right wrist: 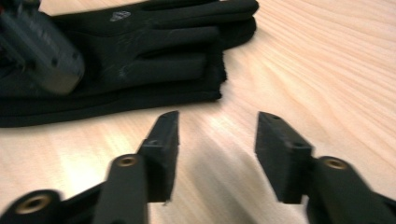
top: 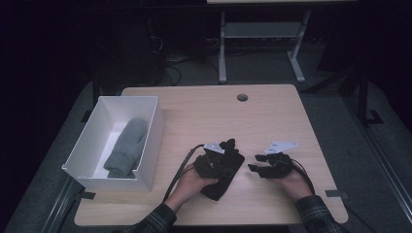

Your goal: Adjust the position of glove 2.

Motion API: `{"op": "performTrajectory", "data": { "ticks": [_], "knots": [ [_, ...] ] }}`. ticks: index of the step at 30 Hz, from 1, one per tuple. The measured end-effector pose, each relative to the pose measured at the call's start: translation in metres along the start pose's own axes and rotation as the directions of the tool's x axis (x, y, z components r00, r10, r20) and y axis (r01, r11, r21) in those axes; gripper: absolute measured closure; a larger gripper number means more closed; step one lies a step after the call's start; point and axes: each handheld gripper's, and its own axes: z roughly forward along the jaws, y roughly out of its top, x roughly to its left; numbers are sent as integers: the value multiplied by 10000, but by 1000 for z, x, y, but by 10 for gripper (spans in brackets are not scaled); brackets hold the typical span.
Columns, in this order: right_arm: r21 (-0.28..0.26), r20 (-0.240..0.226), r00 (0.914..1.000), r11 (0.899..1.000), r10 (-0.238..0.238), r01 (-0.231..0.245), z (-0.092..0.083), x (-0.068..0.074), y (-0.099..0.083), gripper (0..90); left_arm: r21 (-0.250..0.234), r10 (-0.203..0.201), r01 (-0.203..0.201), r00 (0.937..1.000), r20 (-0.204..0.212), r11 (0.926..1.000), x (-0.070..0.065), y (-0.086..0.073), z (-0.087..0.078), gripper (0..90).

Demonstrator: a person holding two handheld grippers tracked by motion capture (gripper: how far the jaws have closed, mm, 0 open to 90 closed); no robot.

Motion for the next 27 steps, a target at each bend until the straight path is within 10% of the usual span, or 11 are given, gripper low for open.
{"op": "performTrajectory", "data": {
  "ticks": [20,27],
  "knots": [
    [89,1068,9941,9998,182,-193,13,-8,-5,270,1246,1308,-1162,9846,-1157,9854,-11,-24,-33,891],
    [70,1097,9938,9998,184,-193,14,-9,-5,247,920,1663,-1544,9761,-1397,9837,-9,-16,-45,666]
  ]
}}
